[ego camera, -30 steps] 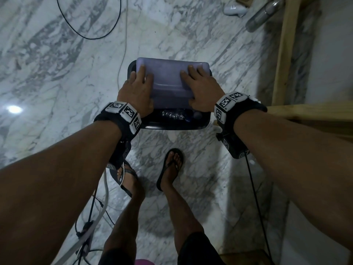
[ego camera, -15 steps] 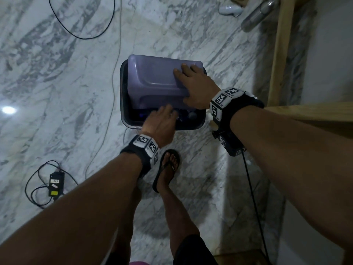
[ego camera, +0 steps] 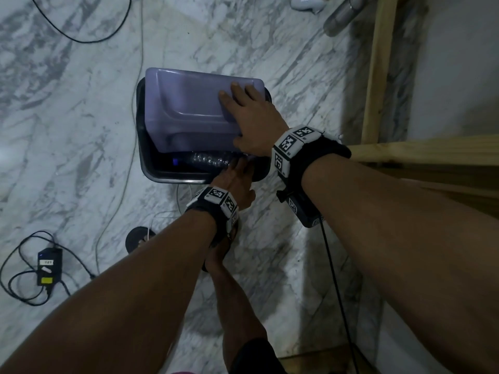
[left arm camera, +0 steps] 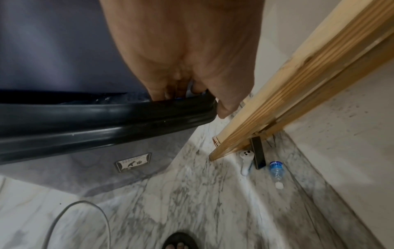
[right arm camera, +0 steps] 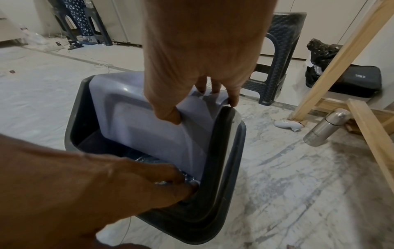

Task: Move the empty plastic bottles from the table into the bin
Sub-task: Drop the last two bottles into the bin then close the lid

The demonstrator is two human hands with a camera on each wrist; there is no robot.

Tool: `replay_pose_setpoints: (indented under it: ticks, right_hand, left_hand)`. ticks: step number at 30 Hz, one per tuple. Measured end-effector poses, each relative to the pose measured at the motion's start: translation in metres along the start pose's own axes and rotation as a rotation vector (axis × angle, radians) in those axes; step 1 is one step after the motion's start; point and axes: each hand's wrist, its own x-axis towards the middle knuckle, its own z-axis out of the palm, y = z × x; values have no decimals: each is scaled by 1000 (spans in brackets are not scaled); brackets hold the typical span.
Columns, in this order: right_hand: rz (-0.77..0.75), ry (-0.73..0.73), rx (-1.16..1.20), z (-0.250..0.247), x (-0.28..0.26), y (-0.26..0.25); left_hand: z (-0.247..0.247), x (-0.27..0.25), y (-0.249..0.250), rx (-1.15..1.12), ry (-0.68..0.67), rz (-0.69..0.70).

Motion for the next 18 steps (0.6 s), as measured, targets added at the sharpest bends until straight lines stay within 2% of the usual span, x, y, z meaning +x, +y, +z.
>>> replay_pose_setpoints:
  ticks: [18]
  right_hand:
    - [1,-58,-1,0,2,0]
  left_hand:
    - [7,11,-2,-10,3,-69]
